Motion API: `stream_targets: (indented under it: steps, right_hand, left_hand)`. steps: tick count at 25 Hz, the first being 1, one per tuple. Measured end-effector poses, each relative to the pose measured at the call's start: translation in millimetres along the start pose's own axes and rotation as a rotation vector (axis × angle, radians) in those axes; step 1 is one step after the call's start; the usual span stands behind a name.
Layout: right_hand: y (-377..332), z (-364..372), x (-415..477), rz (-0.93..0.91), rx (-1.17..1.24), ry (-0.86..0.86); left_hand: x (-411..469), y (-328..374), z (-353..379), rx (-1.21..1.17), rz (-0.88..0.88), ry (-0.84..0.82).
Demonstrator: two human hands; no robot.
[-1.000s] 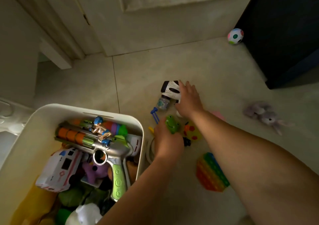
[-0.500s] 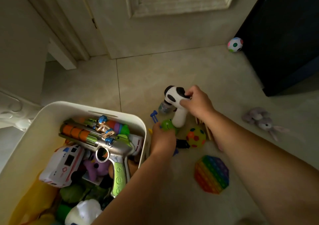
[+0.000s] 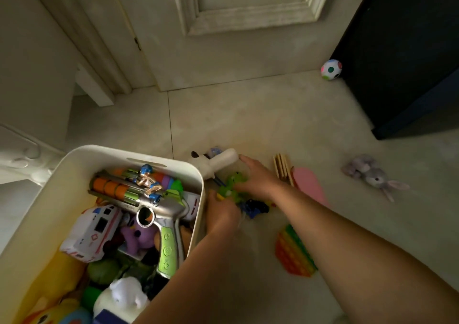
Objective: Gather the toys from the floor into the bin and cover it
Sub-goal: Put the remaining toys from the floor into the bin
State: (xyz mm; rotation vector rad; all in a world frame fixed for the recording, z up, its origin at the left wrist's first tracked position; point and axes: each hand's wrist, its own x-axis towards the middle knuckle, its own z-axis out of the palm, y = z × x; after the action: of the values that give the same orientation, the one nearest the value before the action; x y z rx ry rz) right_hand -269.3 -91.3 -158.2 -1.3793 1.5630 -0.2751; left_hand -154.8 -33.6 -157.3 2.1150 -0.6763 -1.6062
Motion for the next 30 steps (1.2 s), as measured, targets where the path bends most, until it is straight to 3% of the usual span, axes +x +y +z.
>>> stream_targets:
  steps: [3, 6, 8, 10, 12, 14, 18, 21, 25, 27, 29, 30]
  right_hand:
    - [-4, 48, 19, -0.011, -0.292, -0.039]
    - [-6, 58, 31, 0.026, -0.244, 0.394]
    - [-11, 52, 39, -0.097, -0.432, 0.507]
    - [-18, 49, 50, -0.174, -0.61, 0.258]
    - [-19, 53, 58, -0.114, -0.751, 0.047]
    - [-11, 58, 58, -0.126, -0.827, 0.08]
    - [-5, 46, 25, -0.184, -0.425, 0.402]
    - [1, 35, -29, -0.346, -0.39, 0.628]
    - [21, 45, -86, -0.429, -0.027, 0.52]
    - [37, 45, -95, -0.475, -0.066, 0.57]
    - [54, 32, -87, -0.316, -0.257, 0.638]
    - [62, 22, -79, -0.183, -0.407, 0.592]
  left_hand:
    - [0, 1, 3, -0.002, -0.007, 0.056]
    - [-12, 11, -4, -0.102, -0.014, 0.042]
    - [-17, 12, -7, -0.15, 0.011, 0.027]
    - [-14, 11, -8, -0.167, 0.0, 0.036]
    - [-12, 10, -7, -0.176, -0.046, 0.018]
    - [-10, 8, -6, -0.183, -0.071, -0.013]
    - [-26, 20, -5, -0.467, 0.031, -0.042]
    - [-41, 32, -6, -0.646, 0.202, -0.141]
    - [-63, 39, -15, -0.432, 0.24, -0.114]
    - [-70, 40, -18, -0.297, 0.317, -0.078]
    - [-75, 43, -22, -0.255, 0.428, -0.059]
    - [-76, 44, -22, -0.26, 0.474, -0.07]
